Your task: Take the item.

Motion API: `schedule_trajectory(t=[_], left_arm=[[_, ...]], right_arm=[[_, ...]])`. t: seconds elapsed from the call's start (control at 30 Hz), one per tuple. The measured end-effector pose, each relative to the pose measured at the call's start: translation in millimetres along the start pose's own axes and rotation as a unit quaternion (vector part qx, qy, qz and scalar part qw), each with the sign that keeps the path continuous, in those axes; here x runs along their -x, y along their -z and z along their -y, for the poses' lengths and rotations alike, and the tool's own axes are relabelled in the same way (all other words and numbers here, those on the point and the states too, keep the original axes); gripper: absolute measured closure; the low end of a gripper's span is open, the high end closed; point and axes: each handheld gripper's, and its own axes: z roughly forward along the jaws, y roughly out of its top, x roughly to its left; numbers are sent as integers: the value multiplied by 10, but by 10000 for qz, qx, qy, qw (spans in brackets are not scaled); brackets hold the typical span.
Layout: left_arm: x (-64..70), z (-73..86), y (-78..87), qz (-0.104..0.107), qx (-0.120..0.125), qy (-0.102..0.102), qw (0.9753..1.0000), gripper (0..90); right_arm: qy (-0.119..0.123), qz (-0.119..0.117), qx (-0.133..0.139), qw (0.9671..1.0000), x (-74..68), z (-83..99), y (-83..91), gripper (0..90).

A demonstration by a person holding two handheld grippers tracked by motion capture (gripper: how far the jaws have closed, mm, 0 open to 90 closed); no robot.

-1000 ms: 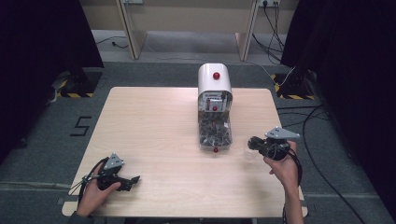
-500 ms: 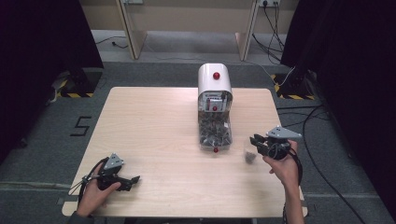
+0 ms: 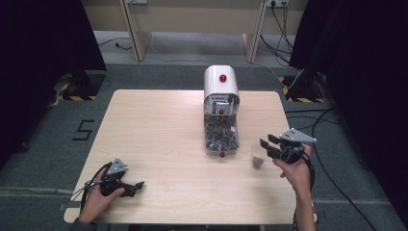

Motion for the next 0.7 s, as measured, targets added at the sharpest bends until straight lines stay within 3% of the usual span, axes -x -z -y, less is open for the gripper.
schedule_trajectory(t=[0.2, 0.4, 0.7], left_arm=[[0, 0, 0, 0, -1, -1, 10000, 0], [0, 0, 0, 0, -1, -1, 10000, 0], [0, 0, 0, 0, -1, 0, 10000, 0]], right_arm=[[-191, 80, 13, 9998, 23, 8, -1, 450], [-189, 63, -45, 9998, 41, 12, 9, 377], [-218, 102, -67, 9997, 66, 18, 25, 364]])
